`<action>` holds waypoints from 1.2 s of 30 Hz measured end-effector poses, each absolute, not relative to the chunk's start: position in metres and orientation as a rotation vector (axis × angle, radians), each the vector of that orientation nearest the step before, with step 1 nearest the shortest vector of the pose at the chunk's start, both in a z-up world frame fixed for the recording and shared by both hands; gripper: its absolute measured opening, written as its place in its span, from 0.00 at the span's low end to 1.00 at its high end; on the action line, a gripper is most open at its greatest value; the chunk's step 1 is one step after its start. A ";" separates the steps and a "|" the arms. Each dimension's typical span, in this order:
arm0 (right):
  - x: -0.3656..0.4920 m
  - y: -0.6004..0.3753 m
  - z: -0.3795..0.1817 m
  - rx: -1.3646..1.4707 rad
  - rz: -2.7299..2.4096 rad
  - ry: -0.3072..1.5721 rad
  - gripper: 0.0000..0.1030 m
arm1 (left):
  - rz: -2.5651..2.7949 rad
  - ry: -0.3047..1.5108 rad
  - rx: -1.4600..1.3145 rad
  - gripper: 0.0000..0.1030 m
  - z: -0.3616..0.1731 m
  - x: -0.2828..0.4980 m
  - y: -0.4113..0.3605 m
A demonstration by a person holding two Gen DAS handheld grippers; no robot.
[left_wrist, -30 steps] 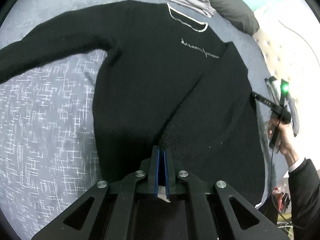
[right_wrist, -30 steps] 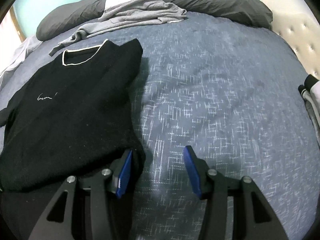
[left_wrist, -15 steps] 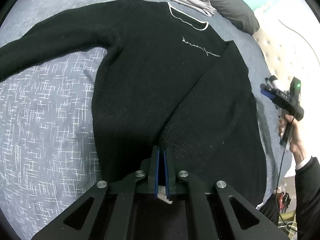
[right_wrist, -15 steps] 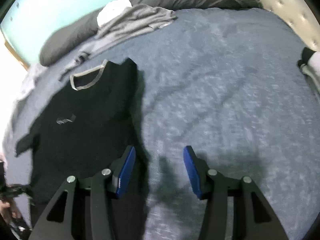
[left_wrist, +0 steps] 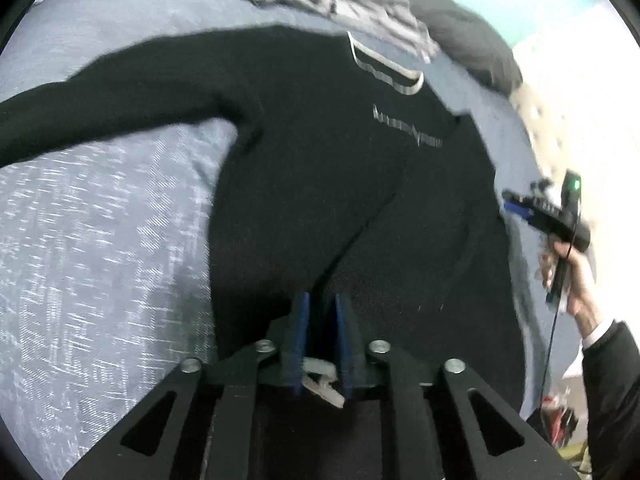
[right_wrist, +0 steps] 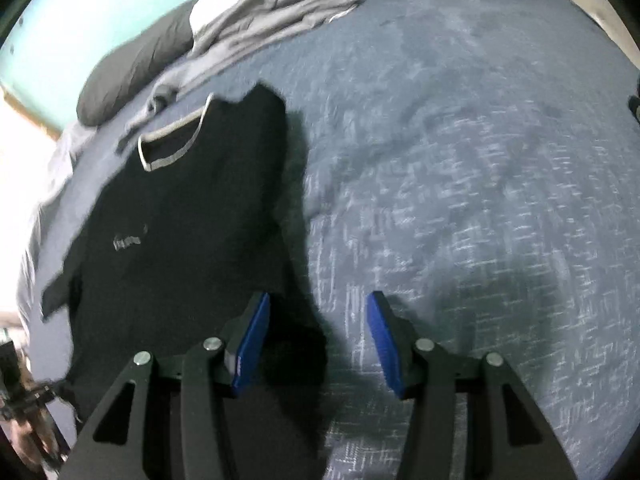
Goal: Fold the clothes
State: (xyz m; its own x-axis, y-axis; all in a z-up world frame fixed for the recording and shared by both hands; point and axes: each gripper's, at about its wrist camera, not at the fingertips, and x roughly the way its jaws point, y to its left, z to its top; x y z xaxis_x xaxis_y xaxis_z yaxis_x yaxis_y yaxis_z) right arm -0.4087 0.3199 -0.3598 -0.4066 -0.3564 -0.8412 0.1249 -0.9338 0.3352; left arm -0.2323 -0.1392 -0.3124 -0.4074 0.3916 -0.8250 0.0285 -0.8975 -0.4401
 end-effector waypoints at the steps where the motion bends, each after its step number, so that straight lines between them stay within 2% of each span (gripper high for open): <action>1: -0.410 0.322 -0.354 1.493 -2.402 -0.322 0.50 | 2.412 -0.599 -1.545 0.23 -0.309 -0.233 -0.142; 4: -0.422 0.321 -0.339 1.461 -2.418 -0.307 0.50 | 2.439 -0.623 -1.503 0.29 -0.305 -0.239 -0.145; 9: -0.457 0.307 -0.321 1.427 -2.426 -0.287 0.50 | 2.433 -0.640 -1.493 0.29 -0.315 -0.258 -0.139; 14: -0.496 0.280 -0.314 1.463 -2.436 -0.180 0.50 | 2.442 -0.629 -1.471 0.29 -0.321 -0.274 -0.128; 17: -0.519 0.266 -0.313 1.486 -2.451 -0.164 0.51 | 2.454 -0.636 -1.450 0.29 -0.325 -0.280 -0.126; 19: -0.532 0.256 -0.315 1.507 -2.457 -0.127 0.55 | 2.462 -0.644 -1.441 0.29 -0.329 -0.282 -0.125; 25: -0.563 0.230 -0.327 1.575 -2.448 0.018 0.55 | 2.460 -0.632 -1.447 0.29 -0.345 -0.282 -0.121; 27: -0.570 0.220 -0.334 1.625 -2.440 0.123 0.55 | 2.454 -0.616 -1.456 0.29 -0.350 -0.283 -0.120; 30: -0.574 0.220 -0.341 1.652 -2.448 0.146 0.55 | 2.453 -0.616 -1.456 0.29 -0.353 -0.283 -0.120; 32: -0.577 0.221 -0.346 1.666 -2.455 0.150 0.46 | 2.450 -0.625 -1.458 0.29 -0.354 -0.283 -0.121; 34: -0.579 0.222 -0.351 1.681 -2.462 0.154 0.29 | 2.445 -0.621 -1.461 0.29 -0.355 -0.282 -0.120; 36: -0.582 0.223 -0.355 1.695 -2.469 0.158 0.18 | 2.437 -0.617 -1.470 0.29 -0.359 -0.284 -0.117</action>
